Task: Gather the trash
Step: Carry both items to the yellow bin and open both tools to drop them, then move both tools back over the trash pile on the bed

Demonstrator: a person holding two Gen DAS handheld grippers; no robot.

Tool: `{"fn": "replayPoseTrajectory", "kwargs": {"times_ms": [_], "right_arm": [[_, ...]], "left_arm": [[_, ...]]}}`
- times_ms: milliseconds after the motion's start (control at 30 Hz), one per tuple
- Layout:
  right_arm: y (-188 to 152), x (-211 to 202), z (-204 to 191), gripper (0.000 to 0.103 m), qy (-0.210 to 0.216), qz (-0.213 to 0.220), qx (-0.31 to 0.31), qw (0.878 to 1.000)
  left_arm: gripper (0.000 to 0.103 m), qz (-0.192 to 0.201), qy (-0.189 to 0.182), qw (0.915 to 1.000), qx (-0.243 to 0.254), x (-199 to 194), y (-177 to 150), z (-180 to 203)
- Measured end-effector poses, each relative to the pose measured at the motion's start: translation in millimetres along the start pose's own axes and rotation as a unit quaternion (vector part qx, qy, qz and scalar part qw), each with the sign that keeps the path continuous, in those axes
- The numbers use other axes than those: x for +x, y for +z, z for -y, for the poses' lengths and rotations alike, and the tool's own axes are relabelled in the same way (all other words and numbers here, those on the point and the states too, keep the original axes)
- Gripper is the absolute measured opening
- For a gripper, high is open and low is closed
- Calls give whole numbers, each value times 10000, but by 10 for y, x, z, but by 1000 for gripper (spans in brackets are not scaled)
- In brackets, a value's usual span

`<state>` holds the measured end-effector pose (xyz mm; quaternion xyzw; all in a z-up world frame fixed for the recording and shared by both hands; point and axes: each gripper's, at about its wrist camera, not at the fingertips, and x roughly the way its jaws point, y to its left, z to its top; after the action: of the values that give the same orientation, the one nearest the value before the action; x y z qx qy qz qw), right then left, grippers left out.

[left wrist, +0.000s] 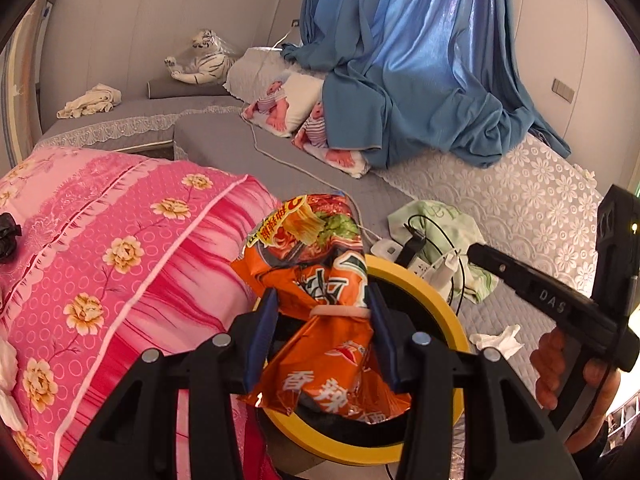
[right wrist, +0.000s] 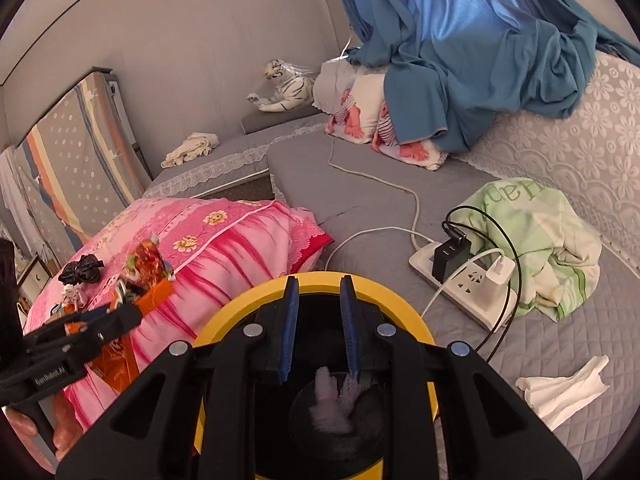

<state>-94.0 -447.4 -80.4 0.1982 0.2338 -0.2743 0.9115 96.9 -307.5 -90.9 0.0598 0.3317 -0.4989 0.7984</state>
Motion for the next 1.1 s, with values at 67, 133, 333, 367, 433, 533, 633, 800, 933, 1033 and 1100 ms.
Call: {"fn": "replayPoseTrajectory", "kwargs": {"times_ms": [67, 133, 333, 367, 433, 533, 633, 800, 933, 1033, 1100], "right_arm": [[14, -10, 15, 20, -7, 15, 37, 10000], [23, -23, 12, 20, -14, 30, 32, 10000], [28, -16, -32, 20, 47, 41, -10, 10000], [27, -12, -49, 20, 63, 46, -39, 10000], [33, -7, -88, 20, 101, 61, -62, 9999], [49, -2, -128, 20, 146, 67, -44, 9999], [79, -43, -143, 20, 91, 142, -35, 9999], [157, -169, -25, 20, -84, 356, 74, 9993], [158, -207, 64, 20, -152, 411, 105, 9990], [137, -196, 89, 20, -120, 393, 109, 9991], [130, -187, 99, 20, -89, 385, 110, 9992]], "left_arm": [[42, -15, -12, 10000, 20, 11, -17, 6], [42, 1, -23, 10000, 4, 2, -19, 7], [42, 155, 53, 9998, -111, -121, -2, -97], [42, 187, 90, 9997, -111, -157, -1, -121], [42, 248, 167, 9995, -89, -226, 13, -152], [42, 235, 129, 9996, -96, -258, 24, -172], [42, 101, 66, 9999, -15, -181, 10, -117], [42, -68, -122, 9995, 279, 10, -3, 103], [44, -162, -241, 9990, 353, 141, -8, 205], [76, -144, -190, 9993, 304, 168, -26, 222], [77, -100, -139, 9995, 277, 145, -36, 195]]}}
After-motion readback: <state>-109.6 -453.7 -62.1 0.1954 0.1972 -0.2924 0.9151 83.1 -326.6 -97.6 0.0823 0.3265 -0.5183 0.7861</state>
